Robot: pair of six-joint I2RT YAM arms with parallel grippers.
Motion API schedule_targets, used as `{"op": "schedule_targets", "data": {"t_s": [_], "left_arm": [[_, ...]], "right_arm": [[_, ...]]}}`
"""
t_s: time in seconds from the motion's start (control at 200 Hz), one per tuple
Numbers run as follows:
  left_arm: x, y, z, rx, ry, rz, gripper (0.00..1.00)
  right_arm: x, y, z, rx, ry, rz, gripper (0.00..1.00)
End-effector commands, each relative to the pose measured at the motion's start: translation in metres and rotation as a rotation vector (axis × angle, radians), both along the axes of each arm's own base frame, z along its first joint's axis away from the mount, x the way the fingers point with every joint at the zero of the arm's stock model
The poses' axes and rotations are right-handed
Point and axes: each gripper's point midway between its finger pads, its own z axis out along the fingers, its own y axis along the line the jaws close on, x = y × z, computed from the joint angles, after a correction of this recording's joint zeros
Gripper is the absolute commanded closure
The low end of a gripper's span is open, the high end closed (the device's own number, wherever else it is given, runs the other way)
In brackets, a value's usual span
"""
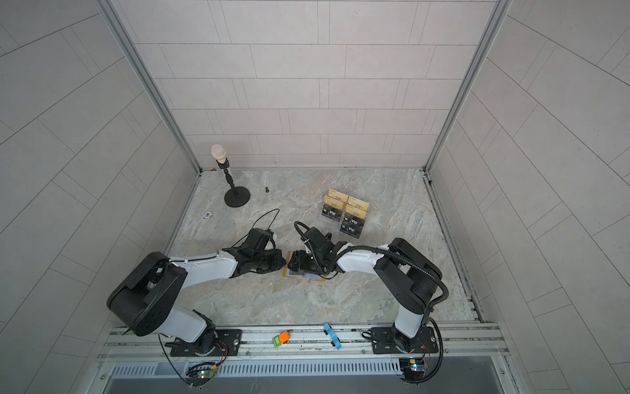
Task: Insert credit cards into a card holder
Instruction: Insert the credit card into the card slot.
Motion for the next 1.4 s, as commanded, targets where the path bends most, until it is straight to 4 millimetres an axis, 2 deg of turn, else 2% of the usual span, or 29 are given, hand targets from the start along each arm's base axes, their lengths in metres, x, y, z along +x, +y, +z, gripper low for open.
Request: {"op": "schedule_targets", "data": {"t_s": [0.0,0.145,0.22,0.285,0.401,0.586,0.761,0.861,0.941,1.086,1.257,1.397], "left_arm": [[-0.01,0.004,-0.003,0.011,0.023,-0.002,0.91],[-0.014,0.005,-0.004,0.017,0.028,-0.003,0.92],[-0.013,0.007,-0.001,0.023,0.018,0.008,0.91],[-0.011,0.01,0.002,0.037,0.006,0.02,0.91],[-0.006,0.012,0.007,0.069,-0.008,0.019,0.89],[-0.003,0.016,0.013,0.115,-0.009,0.002,0.83],[-0.001,0.024,0.02,0.178,-0.017,-0.019,0.74],[0.001,0.023,0.035,0.18,-0.034,-0.042,0.7],[0.0,0.015,0.05,0.139,-0.046,-0.076,0.67],[-0.006,-0.021,0.072,-0.042,-0.053,-0.153,0.61],[-0.003,-0.048,0.075,-0.141,-0.078,-0.163,0.56],[0.003,-0.064,0.072,-0.17,-0.094,-0.155,0.51]], "right_arm": [[-0.001,0.001,0.002,-0.016,-0.001,-0.021,0.27],[0.001,0.009,0.005,0.004,-0.004,0.003,0.26],[0.003,0.023,0.013,0.113,0.001,0.005,0.26],[0.003,0.028,0.012,0.157,0.023,-0.003,0.26],[-0.003,0.016,0.007,0.059,0.019,0.025,0.26],[-0.003,-0.013,0.031,-0.066,-0.073,0.037,0.24],[0.0,-0.027,0.041,-0.086,-0.108,0.057,0.25],[0.005,-0.031,0.049,-0.075,-0.131,0.071,0.27],[0.008,-0.037,0.052,-0.096,-0.147,0.098,0.34],[0.014,-0.054,0.042,-0.137,-0.161,0.121,0.69],[0.015,-0.067,0.025,-0.171,-0.152,0.138,0.7],[0.016,-0.064,0.015,-0.171,-0.135,0.156,0.71]]}}
